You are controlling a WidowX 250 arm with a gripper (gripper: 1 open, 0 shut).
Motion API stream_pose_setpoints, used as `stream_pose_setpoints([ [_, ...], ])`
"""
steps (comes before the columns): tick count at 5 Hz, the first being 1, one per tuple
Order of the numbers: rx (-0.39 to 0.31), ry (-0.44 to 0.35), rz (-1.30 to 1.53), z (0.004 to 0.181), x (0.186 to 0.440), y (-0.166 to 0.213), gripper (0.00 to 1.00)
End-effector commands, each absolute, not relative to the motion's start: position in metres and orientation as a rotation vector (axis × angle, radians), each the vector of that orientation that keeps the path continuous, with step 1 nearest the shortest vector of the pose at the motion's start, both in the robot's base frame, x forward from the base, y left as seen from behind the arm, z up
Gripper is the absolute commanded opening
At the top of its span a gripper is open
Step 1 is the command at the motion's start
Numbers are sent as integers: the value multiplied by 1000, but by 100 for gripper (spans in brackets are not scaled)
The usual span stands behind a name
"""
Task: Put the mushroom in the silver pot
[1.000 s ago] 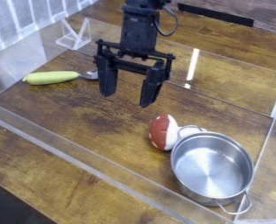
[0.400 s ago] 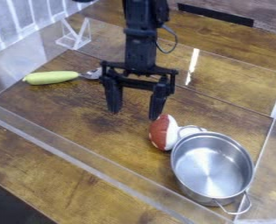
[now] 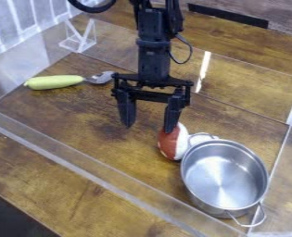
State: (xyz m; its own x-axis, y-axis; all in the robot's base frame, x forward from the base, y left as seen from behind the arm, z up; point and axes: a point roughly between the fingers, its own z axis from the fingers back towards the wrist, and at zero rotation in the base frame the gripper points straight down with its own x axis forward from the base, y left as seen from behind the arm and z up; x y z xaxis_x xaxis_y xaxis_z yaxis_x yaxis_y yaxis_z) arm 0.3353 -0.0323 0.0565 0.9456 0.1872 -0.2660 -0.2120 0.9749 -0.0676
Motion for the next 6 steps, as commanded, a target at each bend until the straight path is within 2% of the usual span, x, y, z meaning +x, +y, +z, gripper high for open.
stream_pose_setpoints([
  [1, -103, 213, 161, 64, 343, -16, 100],
  [3, -112, 205, 69, 57, 334, -17, 100],
  [6, -142, 170, 133, 60, 334, -41, 100],
])
